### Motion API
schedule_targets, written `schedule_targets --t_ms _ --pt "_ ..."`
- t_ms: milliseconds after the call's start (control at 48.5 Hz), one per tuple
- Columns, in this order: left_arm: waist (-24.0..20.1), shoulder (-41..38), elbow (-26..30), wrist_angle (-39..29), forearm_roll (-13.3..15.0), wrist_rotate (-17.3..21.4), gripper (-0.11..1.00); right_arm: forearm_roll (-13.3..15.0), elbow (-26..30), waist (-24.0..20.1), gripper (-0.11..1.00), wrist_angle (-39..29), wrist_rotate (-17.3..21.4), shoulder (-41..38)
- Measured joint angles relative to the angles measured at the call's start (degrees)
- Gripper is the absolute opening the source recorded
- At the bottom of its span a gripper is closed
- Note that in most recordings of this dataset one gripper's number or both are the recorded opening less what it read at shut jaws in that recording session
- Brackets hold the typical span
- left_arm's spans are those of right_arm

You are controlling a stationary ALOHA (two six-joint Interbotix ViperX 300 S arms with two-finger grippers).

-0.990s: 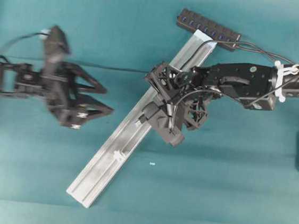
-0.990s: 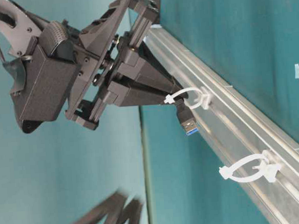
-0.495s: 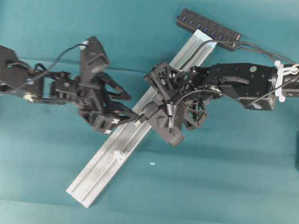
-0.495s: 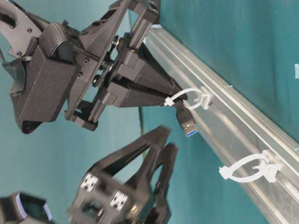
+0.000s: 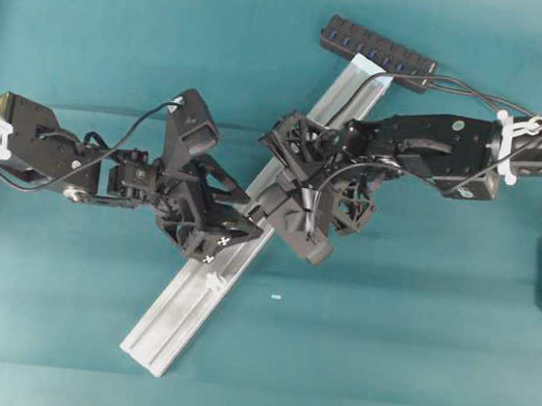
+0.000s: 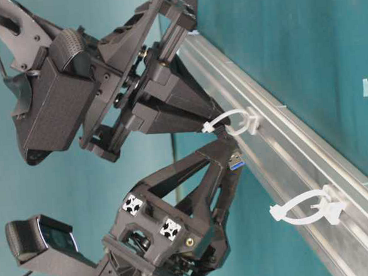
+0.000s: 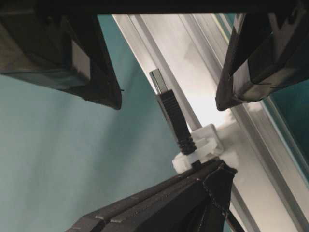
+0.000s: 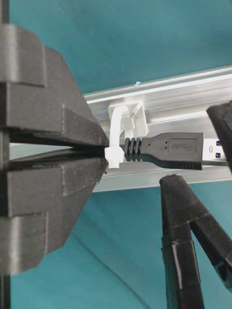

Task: Pass the USB cable through three rings with both arms.
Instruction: 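Grasp the plug beyond the second ring with the left gripper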

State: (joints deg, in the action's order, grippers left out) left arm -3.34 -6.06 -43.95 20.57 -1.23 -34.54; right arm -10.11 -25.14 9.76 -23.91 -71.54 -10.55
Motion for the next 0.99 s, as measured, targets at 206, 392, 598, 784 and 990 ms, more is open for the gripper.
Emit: schedule_targets --t_ms 206,392,598,784,990 --pt "0.0 -2.2 1.85 0.0 0.0 0.0 0.86 0.0 0.0 0.09 0.07 0.0 0.0 0.09" --pt "0.0 -2.9 2.64 0.0 0.0 0.0 0.77 0.0 0.0 0.09 0.07 0.0 0.0 0.09" --pt "0.09 -2.9 2.29 0.09 0.0 0.7 0.34 -0.09 0.0 0.0 0.07 0.0 0.0 0.0" --pt "0.18 -2.9 2.02 0.0 0.0 0.88 0.13 0.0 0.0 0.0 0.07 0.0 0.09 0.09" --pt "0.09 -2.99 2.02 0.0 0.0 0.97 0.12 0.0 0.0 -0.09 0.07 0.0 0.0 0.0"
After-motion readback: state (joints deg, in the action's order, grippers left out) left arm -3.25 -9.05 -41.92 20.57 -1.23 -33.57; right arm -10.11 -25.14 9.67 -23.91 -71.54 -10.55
